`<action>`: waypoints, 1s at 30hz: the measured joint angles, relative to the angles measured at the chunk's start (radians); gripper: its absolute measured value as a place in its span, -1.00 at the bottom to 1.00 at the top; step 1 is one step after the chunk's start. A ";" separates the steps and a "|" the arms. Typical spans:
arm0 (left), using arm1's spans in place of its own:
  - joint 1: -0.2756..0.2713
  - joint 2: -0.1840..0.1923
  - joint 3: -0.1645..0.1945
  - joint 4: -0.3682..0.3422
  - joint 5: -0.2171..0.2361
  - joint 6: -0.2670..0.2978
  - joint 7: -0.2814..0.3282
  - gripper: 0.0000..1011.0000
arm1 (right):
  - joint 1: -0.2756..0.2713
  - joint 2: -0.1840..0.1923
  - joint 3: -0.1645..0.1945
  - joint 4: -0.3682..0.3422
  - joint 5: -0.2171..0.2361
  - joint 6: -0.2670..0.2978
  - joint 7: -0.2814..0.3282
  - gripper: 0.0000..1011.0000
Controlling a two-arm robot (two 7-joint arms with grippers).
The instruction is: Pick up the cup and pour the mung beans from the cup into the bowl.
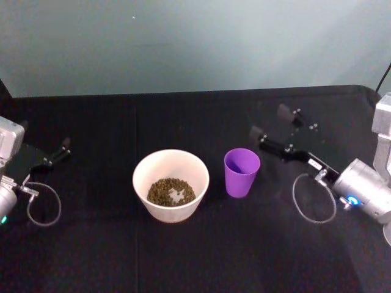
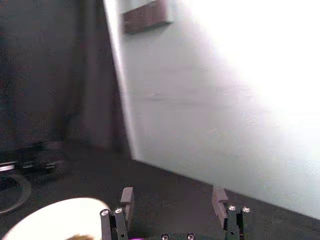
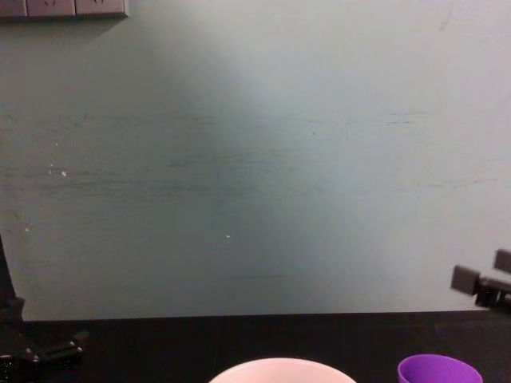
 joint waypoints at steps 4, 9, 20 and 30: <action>0.000 0.000 0.000 0.000 0.000 0.000 0.000 0.98 | -0.029 -0.022 0.031 -0.027 -0.067 -0.019 -0.117 0.98; 0.000 0.000 0.000 0.000 0.000 0.000 0.000 0.98 | -0.072 -0.047 0.061 -0.071 -0.184 -0.020 -0.278 0.98; 0.000 0.000 0.000 0.000 0.000 0.000 0.000 0.98 | -0.138 -0.072 0.093 -0.122 -0.375 -0.004 -0.459 0.98; 0.000 0.000 0.000 0.000 0.000 0.000 0.000 0.98 | -0.129 -0.080 0.091 -0.102 -0.408 0.006 -0.462 0.98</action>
